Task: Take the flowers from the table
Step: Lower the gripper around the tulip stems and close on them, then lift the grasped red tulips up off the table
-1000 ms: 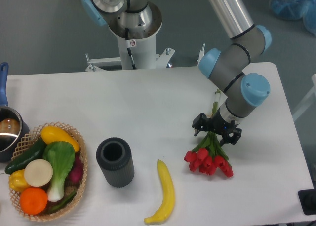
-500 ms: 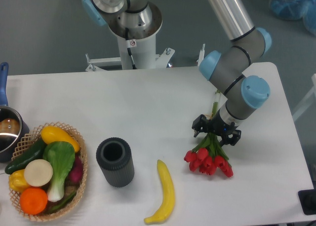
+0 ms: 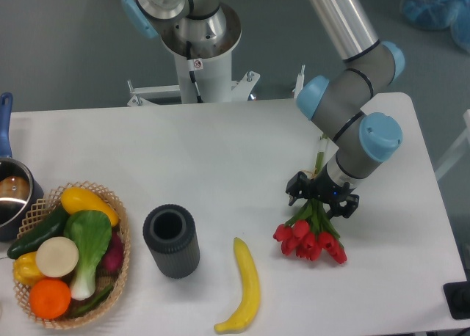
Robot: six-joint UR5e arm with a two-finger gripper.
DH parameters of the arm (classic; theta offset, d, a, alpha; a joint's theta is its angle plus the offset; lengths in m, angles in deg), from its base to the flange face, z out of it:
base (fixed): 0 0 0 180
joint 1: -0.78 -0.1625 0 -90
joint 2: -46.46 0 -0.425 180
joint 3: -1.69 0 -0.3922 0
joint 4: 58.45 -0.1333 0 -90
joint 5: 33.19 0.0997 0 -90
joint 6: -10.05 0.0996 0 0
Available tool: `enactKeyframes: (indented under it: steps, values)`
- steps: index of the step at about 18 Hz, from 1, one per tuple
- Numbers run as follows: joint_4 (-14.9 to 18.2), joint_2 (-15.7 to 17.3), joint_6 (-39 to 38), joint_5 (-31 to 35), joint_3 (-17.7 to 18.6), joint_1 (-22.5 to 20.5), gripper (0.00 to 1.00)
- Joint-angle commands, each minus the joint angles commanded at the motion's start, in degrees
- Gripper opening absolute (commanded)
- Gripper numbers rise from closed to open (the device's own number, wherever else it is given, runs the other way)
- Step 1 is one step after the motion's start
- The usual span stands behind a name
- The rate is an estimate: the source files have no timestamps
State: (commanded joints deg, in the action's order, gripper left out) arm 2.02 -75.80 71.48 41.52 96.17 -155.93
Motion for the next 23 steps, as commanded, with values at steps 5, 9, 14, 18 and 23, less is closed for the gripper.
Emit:
enactKeyframes:
  steps: [5, 9, 14, 18, 23]
  values:
    - [0.09, 0.00, 0.00, -0.26, -0.09, -0.09, 0.66]
    - [0.44, 0.61, 0.00, -2.28, -0.17, -0.44, 0.66]
    - [0.79, 0.97, 0.00, -2.72, -0.09, -0.44, 0.58]
    - [0.88, 1.58, 0.00, -2.72, 0.61, -0.26, 0.44]
    - [0.88, 1.67, -0.09, -2.81, 0.70, -0.26, 0.43]
